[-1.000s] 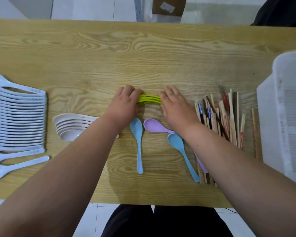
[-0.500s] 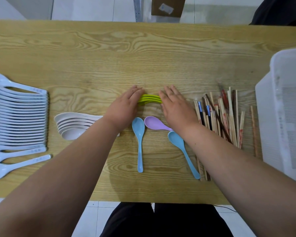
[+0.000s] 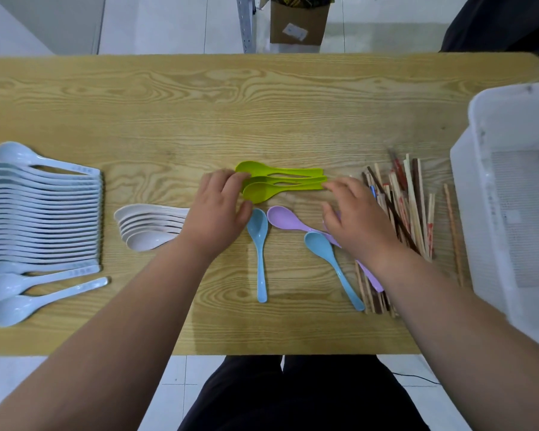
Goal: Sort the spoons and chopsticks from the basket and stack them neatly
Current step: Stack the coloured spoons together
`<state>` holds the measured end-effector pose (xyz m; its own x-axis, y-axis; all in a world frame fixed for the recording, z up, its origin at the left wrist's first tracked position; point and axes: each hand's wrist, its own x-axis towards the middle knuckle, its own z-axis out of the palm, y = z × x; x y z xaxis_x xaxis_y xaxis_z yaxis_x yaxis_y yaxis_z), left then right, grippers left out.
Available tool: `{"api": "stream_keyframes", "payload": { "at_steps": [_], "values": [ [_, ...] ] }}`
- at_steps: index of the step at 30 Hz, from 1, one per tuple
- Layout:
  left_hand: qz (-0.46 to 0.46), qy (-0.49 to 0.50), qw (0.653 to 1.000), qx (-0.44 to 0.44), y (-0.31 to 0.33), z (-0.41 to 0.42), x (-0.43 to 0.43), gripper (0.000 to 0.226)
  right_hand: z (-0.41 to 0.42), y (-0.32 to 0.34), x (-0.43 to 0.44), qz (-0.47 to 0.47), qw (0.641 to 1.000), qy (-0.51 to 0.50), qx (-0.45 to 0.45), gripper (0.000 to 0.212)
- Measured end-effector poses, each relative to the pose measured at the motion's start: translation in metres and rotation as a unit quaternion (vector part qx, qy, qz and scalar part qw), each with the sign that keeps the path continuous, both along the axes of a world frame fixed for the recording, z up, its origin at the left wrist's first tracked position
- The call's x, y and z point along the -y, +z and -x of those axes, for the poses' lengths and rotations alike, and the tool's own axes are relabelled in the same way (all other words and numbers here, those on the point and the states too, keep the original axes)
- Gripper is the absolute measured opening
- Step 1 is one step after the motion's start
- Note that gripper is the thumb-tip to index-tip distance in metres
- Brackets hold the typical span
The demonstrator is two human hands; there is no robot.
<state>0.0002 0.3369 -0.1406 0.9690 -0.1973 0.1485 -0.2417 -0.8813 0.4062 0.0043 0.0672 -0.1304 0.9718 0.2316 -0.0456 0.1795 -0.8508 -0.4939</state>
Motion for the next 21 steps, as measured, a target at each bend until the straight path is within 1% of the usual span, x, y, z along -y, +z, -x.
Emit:
{"api": "stream_keyframes", "payload": {
  "at_steps": [1,2,4,6,8,11,13,15,17,19,21],
  "values": [
    [0.004,0.006,1.0,-0.017,0.001,0.007,0.002,0.044,0.009,0.001,0.005,0.004,1.0,-0.007,-0.004,0.032],
    [0.012,0.017,0.998,-0.065,0.002,0.014,0.005,0.045,0.021,0.001,0.011,0.013,1.0,-0.012,-0.008,0.032],
    [0.01,0.055,0.981,-0.186,0.006,0.023,0.013,0.054,0.044,-0.002,0.02,0.034,0.999,-0.022,-0.019,0.033],
    [-0.015,0.08,0.964,-0.253,0.006,0.024,0.018,0.059,0.065,-0.005,0.027,0.049,0.998,-0.033,-0.037,0.035],
    [-0.023,0.093,0.956,-0.277,0.009,0.024,0.024,0.052,0.082,-0.007,0.03,0.06,0.996,-0.033,-0.049,0.037],
    [-0.03,0.102,0.954,-0.28,0.009,0.023,0.03,0.036,0.096,-0.01,0.027,0.073,0.996,-0.011,-0.043,0.039],
    [-0.013,0.104,0.957,-0.271,0.008,0.027,0.031,0.03,0.1,-0.009,0.019,0.107,0.993,0.005,-0.057,0.04],
    [0.026,0.117,0.956,-0.267,0.01,0.032,0.03,0.021,0.101,-0.005,0.011,0.131,0.987,0.019,-0.091,0.039],
    [0.084,0.154,0.94,-0.292,0.017,0.041,0.03,0.016,0.101,-0.001,0.004,0.145,0.981,0.023,-0.13,0.038],
    [0.141,0.189,0.914,-0.332,0.023,0.053,0.03,0.015,0.101,0.004,-0.002,0.157,0.975,0.023,-0.155,0.038],
    [0.188,0.205,0.891,-0.36,0.028,0.066,0.03,0.017,0.103,0.011,-0.008,0.143,0.974,0.008,-0.174,0.033]
  ]
}}
